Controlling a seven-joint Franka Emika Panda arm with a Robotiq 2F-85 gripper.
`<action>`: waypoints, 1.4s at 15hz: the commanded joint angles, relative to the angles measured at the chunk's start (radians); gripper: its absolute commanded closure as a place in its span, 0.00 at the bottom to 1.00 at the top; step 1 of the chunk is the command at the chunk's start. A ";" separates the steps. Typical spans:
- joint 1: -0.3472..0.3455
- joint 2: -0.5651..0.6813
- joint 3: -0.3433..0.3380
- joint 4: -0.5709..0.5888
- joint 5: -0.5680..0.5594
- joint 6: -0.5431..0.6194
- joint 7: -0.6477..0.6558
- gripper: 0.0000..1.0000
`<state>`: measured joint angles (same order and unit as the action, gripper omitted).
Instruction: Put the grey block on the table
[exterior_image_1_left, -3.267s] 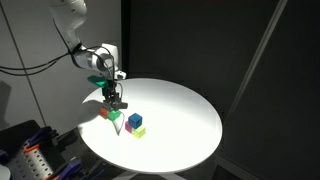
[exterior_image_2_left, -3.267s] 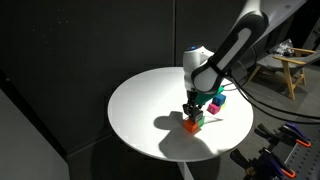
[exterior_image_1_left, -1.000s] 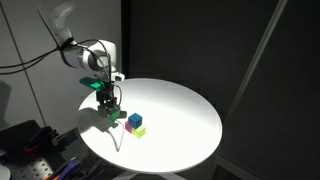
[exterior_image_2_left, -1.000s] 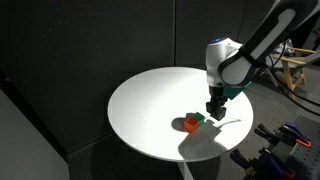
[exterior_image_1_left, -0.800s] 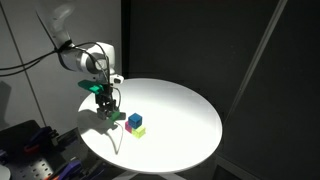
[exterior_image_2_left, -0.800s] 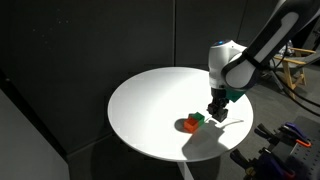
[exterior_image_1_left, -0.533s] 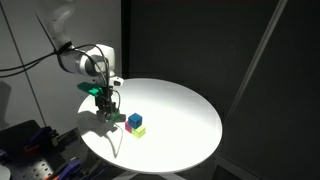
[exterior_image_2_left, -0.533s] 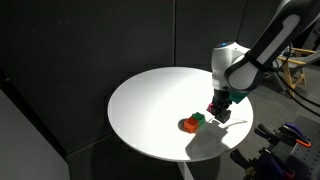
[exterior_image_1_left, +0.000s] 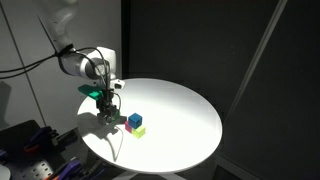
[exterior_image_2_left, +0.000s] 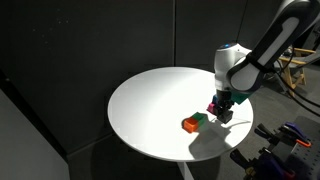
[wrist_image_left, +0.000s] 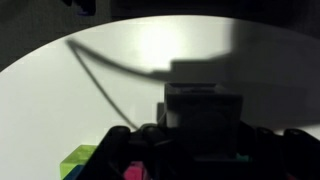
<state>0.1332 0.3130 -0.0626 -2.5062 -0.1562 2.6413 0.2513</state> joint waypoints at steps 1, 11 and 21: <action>-0.012 0.011 -0.006 -0.013 -0.018 0.056 -0.020 0.77; -0.022 0.082 -0.001 0.000 0.013 0.143 -0.062 0.77; -0.034 0.136 0.012 0.005 0.038 0.199 -0.107 0.27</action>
<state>0.1168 0.4395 -0.0647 -2.5080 -0.1436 2.8251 0.1850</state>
